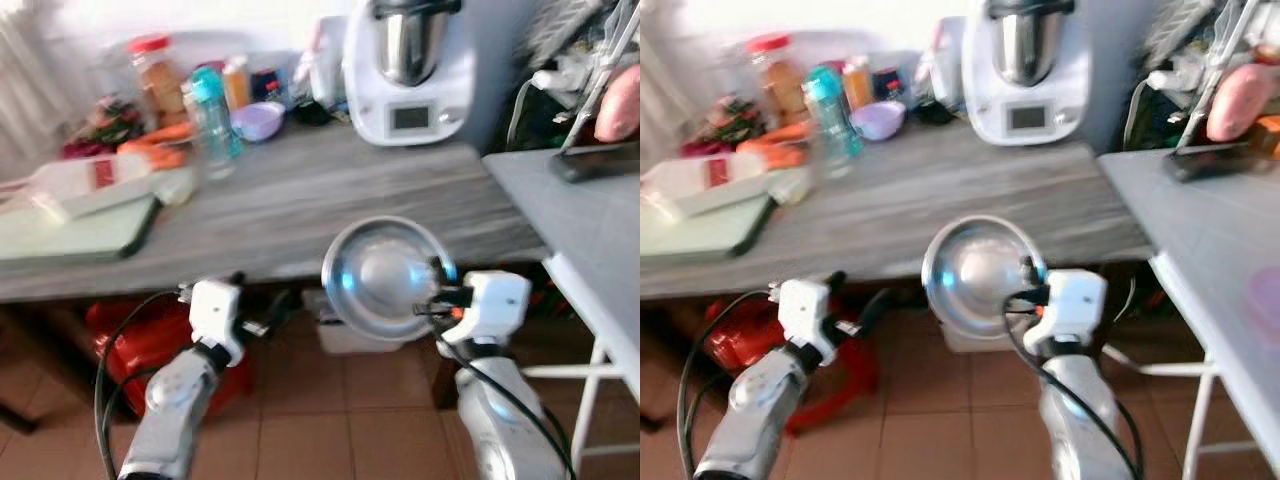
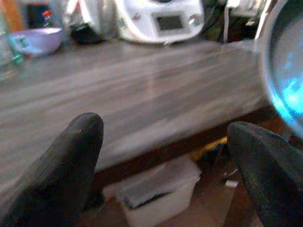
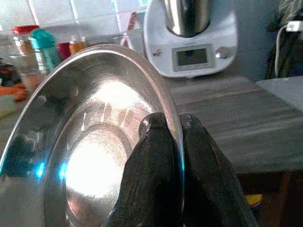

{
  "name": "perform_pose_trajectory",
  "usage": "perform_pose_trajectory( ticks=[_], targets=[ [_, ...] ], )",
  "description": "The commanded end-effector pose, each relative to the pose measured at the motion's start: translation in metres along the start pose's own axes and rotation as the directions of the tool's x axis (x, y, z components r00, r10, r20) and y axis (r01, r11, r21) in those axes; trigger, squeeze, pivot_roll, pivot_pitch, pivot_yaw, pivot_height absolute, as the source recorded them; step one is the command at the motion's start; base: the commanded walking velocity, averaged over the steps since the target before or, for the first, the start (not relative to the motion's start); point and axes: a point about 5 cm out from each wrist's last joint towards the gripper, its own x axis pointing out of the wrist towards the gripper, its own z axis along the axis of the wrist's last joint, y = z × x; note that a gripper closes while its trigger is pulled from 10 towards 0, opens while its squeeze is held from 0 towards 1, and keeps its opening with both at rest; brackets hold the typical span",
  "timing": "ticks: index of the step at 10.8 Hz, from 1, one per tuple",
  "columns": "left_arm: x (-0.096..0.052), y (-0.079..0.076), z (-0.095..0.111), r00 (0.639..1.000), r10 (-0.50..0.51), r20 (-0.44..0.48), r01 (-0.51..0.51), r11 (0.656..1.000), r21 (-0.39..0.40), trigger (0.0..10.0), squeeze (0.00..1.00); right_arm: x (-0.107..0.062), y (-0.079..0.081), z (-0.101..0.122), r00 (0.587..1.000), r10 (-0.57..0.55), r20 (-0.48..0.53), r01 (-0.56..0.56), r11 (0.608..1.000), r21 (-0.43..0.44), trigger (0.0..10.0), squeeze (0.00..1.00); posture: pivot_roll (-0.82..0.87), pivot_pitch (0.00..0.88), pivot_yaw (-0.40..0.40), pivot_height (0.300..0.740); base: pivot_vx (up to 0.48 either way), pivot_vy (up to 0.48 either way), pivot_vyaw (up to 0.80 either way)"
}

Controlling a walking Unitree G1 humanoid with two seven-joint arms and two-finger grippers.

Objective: Setting the table

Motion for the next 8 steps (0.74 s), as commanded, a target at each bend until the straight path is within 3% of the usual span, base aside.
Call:
perform_pose_trajectory(
  ticks=[1, 2, 8],
  targets=[
    [-0.0027, 0.0037, 0.0004, 1.0, 0.009, -0.005, -0.009, 1.0, 0.018, 10.0, 0.0, 0.0018, 0.0013, 0.0027, 1.0, 0.002, 0.016, -0.002, 1.0, 0.003, 10.0, 0.0, 0.0, 0.0, 0.083, 0.74, 0.345, 0.0, 0.76],
    [-0.0029, 0.0039, 0.0004, 1.0, 0.01, -0.006, -0.01, 1.0, 0.02, 10.0, 0.0, 0.0012, 0.0027, 0.002, 1.0, 0.002, 0.014, -0.003, 1.0, 0.005, 10.0, 0.0, 0.01, 0.0, 0.082, 0.74, 0.334, 0.0, 0.77],
    [-0.001, 0.0037, 0.0035, 1.0, 0.008, 0.009, -0.009, 1.0, 0.023, 10.0, 0.0, 0.0052, 0.0, 0.0016, 1.0, -0.015, 0.017, 0.015, 1.0, 0.0, 10.0, 0.0, 0.01, 0.0, 0.078, 0.74, 0.336, 0.0, 0.0]
  ],
)
